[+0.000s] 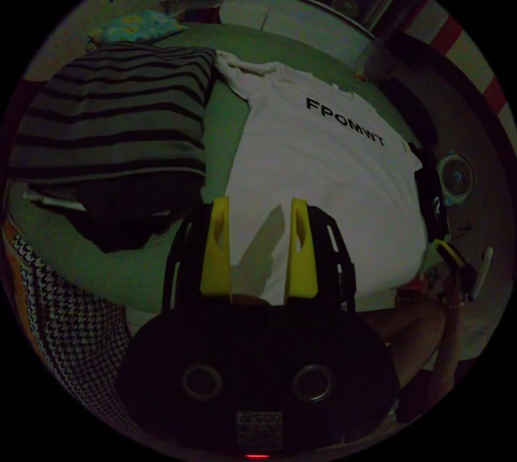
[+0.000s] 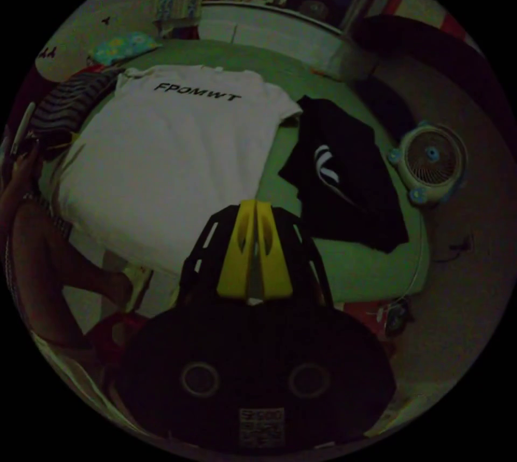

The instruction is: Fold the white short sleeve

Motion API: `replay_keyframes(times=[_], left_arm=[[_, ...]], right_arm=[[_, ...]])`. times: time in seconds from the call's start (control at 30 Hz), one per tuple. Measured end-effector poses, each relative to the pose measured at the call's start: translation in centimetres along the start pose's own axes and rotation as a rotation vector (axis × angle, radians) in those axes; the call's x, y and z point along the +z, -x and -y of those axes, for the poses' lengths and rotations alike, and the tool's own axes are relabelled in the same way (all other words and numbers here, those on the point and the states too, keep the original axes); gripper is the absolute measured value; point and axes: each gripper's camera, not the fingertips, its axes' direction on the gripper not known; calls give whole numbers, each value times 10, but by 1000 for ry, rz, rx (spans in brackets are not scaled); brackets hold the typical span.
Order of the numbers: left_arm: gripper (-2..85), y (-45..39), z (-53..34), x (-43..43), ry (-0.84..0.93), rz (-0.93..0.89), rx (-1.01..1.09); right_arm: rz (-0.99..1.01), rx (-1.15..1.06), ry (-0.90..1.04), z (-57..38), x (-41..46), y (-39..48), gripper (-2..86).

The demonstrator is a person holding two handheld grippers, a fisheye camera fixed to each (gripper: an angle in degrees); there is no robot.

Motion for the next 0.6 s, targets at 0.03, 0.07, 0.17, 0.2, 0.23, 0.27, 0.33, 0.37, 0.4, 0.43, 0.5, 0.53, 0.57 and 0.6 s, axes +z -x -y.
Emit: replay_keyframes(times=[0.03, 0.07, 0.17, 0.2, 0.23, 0.27, 0.33, 0.37, 0.4, 0.43, 0.5, 0.53, 0.57, 0.6], left_arm=[[162, -2, 1, 1, 3, -10, -4], [162, -4, 2, 2, 5, -17, -6], [161, -14, 4, 5, 13, -26, -2], [161, -18, 5, 6, 28, -15, 3], [160, -23, 6, 8, 47, -5, 8], [159, -25, 6, 9, 56, -1, 11], [145, -32, 6, 13, 89, 30, 7], [139, -33, 5, 13, 92, 48, 3], [128, -37, 4, 13, 98, 86, 2], [119, -41, 4, 12, 102, 102, 14], [107, -48, 3, 7, 110, 180, 18], [77, -53, 2, 1, 81, 279, 6], [61, -56, 1, -3, 54, 330, -7], [38, -62, -1, -11, -2, 393, -7]], right_arm=[[10, -21, 14, 7, 2, 8, -11], [3, -31, 22, 14, 4, 15, -11], [-10, -37, 79, 31, 14, 32, -11], [-13, -32, 102, 34, 17, 34, -11], [-23, -19, 155, 40, 23, 38, -11], [-40, -1, 210, 45, 30, 41, -11], [-54, 30, 273, 50, 38, 43, -12], [-38, 68, 286, 52, 39, 42, -12], [-26, 95, 292, 54, 39, 40, -12], [1, 151, 299, 55, 39, 37, -12], [25, 233, 272, 57, 34, 33, -12], [50, 275, 210, 58, 26, 33, -12], [94, 309, 130, 59, 16, 34, -11], [118, 322, 95, 59, 12, 35, -11]])
